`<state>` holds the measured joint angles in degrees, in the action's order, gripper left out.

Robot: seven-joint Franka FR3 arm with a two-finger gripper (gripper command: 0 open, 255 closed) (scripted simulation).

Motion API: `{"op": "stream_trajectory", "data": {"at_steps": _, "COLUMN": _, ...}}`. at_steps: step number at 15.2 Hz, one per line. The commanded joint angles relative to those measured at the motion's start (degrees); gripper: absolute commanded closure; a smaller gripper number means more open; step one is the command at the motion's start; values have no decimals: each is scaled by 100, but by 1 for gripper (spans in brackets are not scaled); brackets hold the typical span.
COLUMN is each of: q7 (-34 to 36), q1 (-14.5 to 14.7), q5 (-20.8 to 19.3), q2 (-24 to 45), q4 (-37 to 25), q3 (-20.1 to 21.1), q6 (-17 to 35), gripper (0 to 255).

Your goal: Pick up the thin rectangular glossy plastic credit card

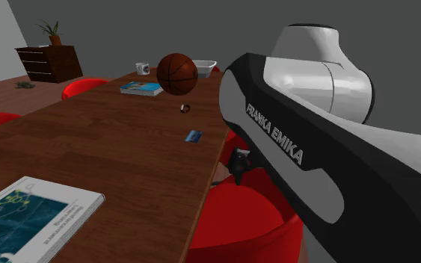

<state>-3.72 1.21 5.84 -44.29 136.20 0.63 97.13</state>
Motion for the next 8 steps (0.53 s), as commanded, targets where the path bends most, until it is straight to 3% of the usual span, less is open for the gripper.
{"op": "stream_trajectory", "data": {"at_steps": 1, "q7": 0, "q1": 0, "q5": 0, "q2": 0, "q4": 0, "q3": 0, "q6": 0, "gripper": 0}}
{"op": "stream_trajectory", "data": {"at_steps": 8, "q7": 995, "q1": -58, "q5": 73, "q2": 861, "q4": -187, "q3": 793, "q6": 1430, "gripper": 0}}
